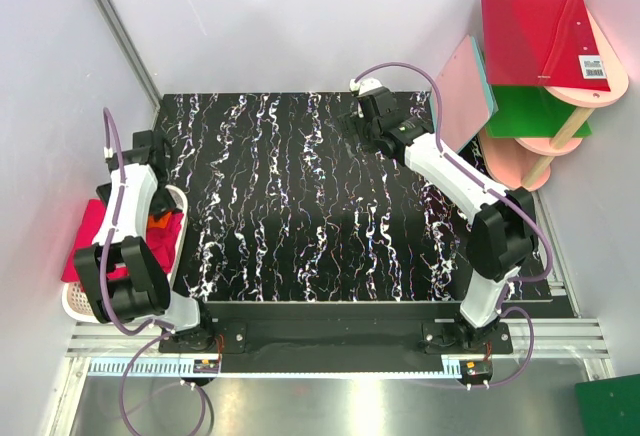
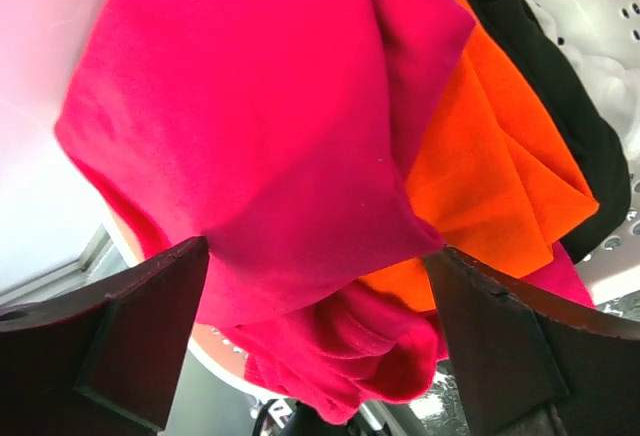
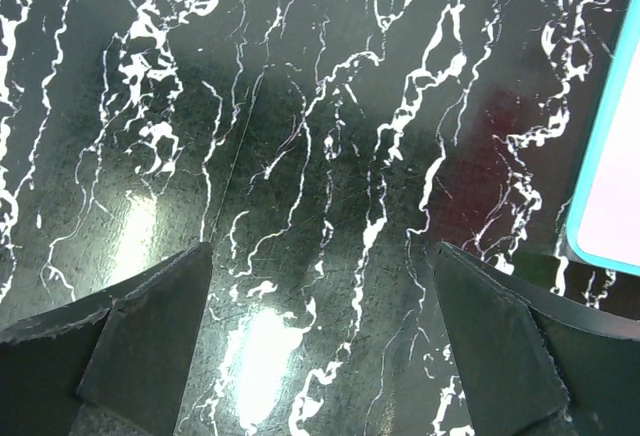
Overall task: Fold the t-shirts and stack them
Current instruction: Grab crumpled tshirt from bin with the left arm
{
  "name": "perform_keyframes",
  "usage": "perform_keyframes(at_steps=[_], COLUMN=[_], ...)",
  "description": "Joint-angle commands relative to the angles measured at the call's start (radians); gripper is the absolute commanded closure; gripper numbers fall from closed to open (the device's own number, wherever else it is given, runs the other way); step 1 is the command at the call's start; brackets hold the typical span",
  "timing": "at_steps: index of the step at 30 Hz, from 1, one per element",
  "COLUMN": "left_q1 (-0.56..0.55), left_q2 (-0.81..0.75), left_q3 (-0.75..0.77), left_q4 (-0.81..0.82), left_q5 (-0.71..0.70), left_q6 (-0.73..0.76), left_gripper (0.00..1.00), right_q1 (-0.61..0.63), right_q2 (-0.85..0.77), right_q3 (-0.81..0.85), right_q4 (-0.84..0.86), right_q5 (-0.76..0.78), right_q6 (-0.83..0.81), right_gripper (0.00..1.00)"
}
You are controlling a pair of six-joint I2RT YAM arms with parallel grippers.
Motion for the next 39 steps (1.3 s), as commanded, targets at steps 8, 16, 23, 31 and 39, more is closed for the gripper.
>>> perform_keyframes(at_steps=[8,16,23,31,39], left_q1=[0.015,0.017,0.015,0.015,0.018], left_q2=[0.002,-0.182,-0.287,-0.240,-0.201], left_q3=[0.021,0.052,0.063,0.018,-0.026], left_q4=[0.034,0.018,-0.042,-0.006,0.030], left_q5=[-0.065,-0.098,-0.134,-0.127,-0.086], left_q6=[-0.078,-0.098,-0.163,-0.112,-0.117], left_gripper=[1.00,1.00,1.00,0.08,0.01], right_q1=[0.016,0.028,0.031,0.031,0.031], right_q2=[-0.001,0.012,0.041,0.073,0.070], right_q3=[-0.008,-0.016,0.010,0.045,0.064], right_q4=[0.000,-0.003,-0.005,-0.003,-0.005], right_q5=[-0.048,-0.068,-0.085,-0.092,-0.080], right_q6=[0.012,0.018,0.023,0.013,-0.004], right_gripper=[0.00,0.00,0.00,0.00,0.00])
